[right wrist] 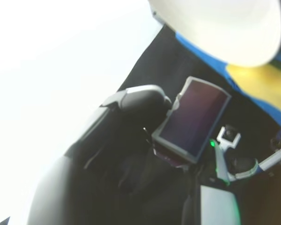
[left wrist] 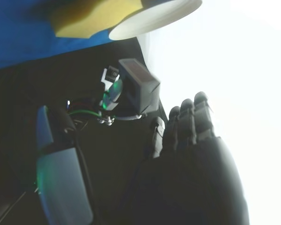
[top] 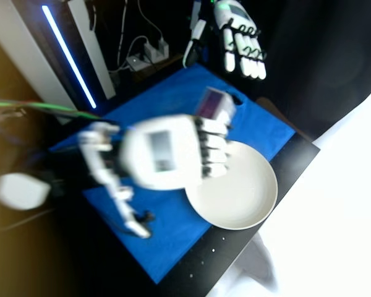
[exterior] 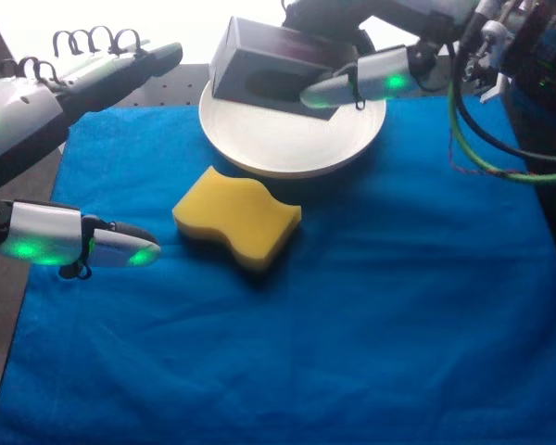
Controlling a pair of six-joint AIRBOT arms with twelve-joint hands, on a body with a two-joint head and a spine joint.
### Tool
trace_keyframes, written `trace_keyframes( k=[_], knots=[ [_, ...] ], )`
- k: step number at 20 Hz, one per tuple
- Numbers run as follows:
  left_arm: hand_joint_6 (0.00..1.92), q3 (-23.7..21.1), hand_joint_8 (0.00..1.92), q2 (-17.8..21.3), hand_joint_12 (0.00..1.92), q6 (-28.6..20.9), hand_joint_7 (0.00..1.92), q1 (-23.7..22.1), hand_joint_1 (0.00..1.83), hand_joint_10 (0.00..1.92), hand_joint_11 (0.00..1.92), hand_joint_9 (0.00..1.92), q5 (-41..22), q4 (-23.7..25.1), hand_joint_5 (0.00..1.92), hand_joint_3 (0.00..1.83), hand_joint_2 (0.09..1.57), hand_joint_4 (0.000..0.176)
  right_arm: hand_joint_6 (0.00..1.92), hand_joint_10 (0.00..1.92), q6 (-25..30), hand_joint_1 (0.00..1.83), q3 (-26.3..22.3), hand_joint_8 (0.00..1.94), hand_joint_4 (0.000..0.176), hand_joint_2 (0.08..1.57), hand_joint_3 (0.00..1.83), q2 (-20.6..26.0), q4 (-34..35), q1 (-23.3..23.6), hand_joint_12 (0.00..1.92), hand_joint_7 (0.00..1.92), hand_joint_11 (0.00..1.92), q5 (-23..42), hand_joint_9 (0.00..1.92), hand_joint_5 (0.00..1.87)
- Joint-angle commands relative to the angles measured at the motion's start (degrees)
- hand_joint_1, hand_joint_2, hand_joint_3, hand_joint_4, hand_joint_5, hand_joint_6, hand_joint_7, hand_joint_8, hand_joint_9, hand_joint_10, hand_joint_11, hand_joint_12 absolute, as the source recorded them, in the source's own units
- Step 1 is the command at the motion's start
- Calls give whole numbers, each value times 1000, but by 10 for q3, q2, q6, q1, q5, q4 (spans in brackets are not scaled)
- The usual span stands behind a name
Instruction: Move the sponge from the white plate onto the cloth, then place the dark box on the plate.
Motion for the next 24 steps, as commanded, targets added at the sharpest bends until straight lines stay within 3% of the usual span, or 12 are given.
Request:
trace_keyframes(
  k=[1,3,5,11,12,13,14,15,16,17,21,24],
  knots=[
    [0,3,0,-6,22,-2,0,-11,811,0,6,0,-75,-2,0,3,836,129,1162,1196,2,1220,6,1027,0,1138,0,-4,25,9,1535,1042,951,20,1049,825],
    [0,14,0,-18,23,-10,0,-25,803,0,4,0,-74,8,0,4,838,134,1124,1203,5,1231,34,973,0,1125,0,-31,7,11,1543,1074,907,-28,1029,847],
    [0,21,0,-26,45,-18,0,-33,787,0,43,0,-72,17,0,3,836,113,1178,1184,28,1226,56,974,0,1133,3,-51,-19,11,1486,1058,852,-52,959,824],
    [0,32,0,-40,45,-27,0,-48,805,0,15,0,-69,30,0,0,829,126,1259,895,84,1196,103,1144,0,1186,0,-92,-78,11,1293,949,559,-73,782,737],
    [0,33,0,-41,7,-28,0,-48,785,0,12,0,-70,30,0,0,826,124,185,534,85,837,103,354,24,993,0,-91,-79,11,1086,549,482,-72,624,431],
    [0,33,0,-41,17,-29,0,-48,780,0,35,0,-69,29,1,0,820,117,36,250,85,785,103,100,123,908,0,-91,-80,11,1014,395,213,-69,444,239],
    [0,33,0,-41,16,-30,0,-47,804,0,33,0,-68,29,0,0,816,116,6,80,85,731,103,22,165,858,0,-91,-80,12,811,138,42,-60,196,50],
    [0,33,0,-41,15,-30,0,-47,793,0,28,0,-68,29,0,0,814,122,0,21,89,672,103,4,174,832,0,-91,-80,12,658,27,8,-50,103,9],
    [0,32,0,-41,13,-32,0,-45,795,0,20,0,-69,28,0,0,827,112,0,3,95,683,103,0,176,809,0,-86,-80,12,160,5,1,-39,20,1],
    [0,32,0,-41,12,-33,0,-44,790,0,17,0,-70,28,0,1,828,115,0,0,98,652,102,0,176,792,0,-83,-80,12,31,0,0,-31,3,0],
    [0,25,0,-38,16,-35,0,-33,790,0,19,0,-78,19,0,1,830,130,0,0,99,588,64,0,176,791,0,-24,-75,13,0,0,0,31,0,0],
    [0,11,0,-24,31,-34,0,-14,718,0,45,0,-105,3,0,0,822,135,0,0,82,663,-7,0,176,811,7,53,-54,15,0,0,0,104,0,0]
  ],
)
